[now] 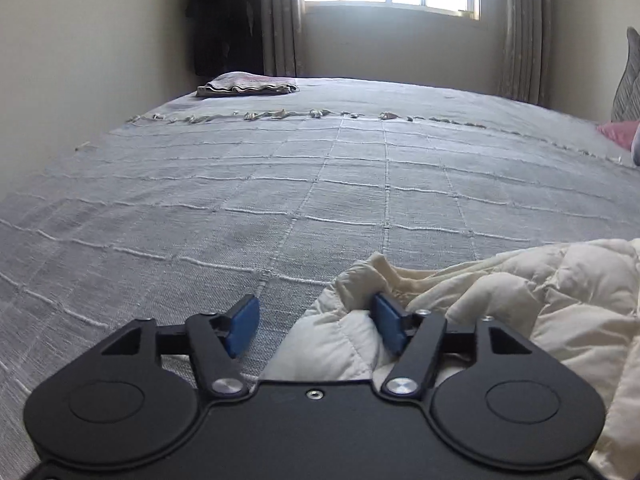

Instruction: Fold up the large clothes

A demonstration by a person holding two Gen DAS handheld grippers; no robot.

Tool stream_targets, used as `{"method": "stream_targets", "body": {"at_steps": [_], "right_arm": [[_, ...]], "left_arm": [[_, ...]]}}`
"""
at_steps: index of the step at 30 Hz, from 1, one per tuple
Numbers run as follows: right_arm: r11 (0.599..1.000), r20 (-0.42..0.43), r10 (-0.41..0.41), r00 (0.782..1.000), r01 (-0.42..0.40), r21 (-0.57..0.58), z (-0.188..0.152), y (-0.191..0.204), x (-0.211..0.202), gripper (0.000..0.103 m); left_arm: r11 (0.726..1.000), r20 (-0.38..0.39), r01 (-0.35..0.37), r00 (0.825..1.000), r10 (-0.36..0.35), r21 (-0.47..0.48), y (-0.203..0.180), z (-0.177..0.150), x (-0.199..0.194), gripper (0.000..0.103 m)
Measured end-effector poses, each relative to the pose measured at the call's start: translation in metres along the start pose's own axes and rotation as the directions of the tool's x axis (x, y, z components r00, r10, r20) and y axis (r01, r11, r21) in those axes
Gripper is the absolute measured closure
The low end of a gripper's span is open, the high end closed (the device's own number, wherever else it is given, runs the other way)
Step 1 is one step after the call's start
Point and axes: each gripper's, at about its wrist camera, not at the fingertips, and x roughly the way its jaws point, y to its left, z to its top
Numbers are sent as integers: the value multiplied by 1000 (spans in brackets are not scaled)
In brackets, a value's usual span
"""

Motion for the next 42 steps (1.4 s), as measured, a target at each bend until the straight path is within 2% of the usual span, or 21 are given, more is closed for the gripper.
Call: {"method": "stream_targets", "body": {"at_steps": [3, 5, 6, 11, 14, 17, 22, 25, 27, 28, 30, 34, 38, 40, 42], "right_arm": [[1000, 9, 5, 1000, -5, 7, 1, -9, -19, 31], [997, 18, 57, 998, -58, 54, 1, -27, -40, 13], [994, 18, 83, 996, -84, 71, 2, -36, -50, 12], [990, 29, 116, 993, -118, 72, 5, -57, -101, 10], [985, 34, 164, 986, -165, 39, 2, -51, -131, 7], [978, 24, 206, 978, -206, -18, -7, -35, -155, 5], [966, 31, 251, 967, -248, -78, -41, -26, -178, 2], [966, 6, 228, 974, -225, -129, -58, -18, -183, 2], [964, 26, 218, 976, -211, -161, -68, -13, -191, 2], [963, 38, 221, 975, -211, -170, -71, -10, -196, 2], [958, 49, 240, 969, -228, -174, -77, -5, -203, 2], [943, 42, 287, 957, -274, -190, -73, 13, -213, 2], [921, 74, 349, 934, -327, -211, -58, 30, -223, 5], [916, 78, 367, 927, -346, -203, -50, 39, -224, 9], [911, 86, 383, 920, -361, -199, -43, 48, -224, 12]], "left_arm": [[999, 9, 26, 1000, -26, -44, 12, 2, -16, 29], [995, 4, 55, 998, -55, -85, 23, 3, -34, 24], [992, -7, 75, 997, -76, -100, 28, 4, -44, 21], [985, -54, 124, 990, -131, -119, 50, -1, -91, 11], [982, -98, 142, 983, -155, -125, 58, -13, -116, 5], [965, -139, 192, 966, -218, -177, 68, -31, -137, 2], [917, -198, 239, 929, -311, -318, 91, -64, -159, 2], [893, -238, 232, 910, -340, -386, 101, -83, -163, 2], [865, -245, 240, 895, -373, -439, 106, -93, -165, 2], [851, -231, 251, 892, -388, -461, 109, -98, -168, 2], [843, -213, 265, 892, -399, -468, 110, -102, -174, 2], [815, -233, 264, 872, -430, -516, 105, -106, -182, 2], [805, -258, 271, 852, -456, -528, 93, -110, -191, 2], [780, -249, 286, 838, -485, -556, 84, -112, -188, 2], [748, -219, 290, 838, -500, -597, 76, -112, -180, 3]]}}
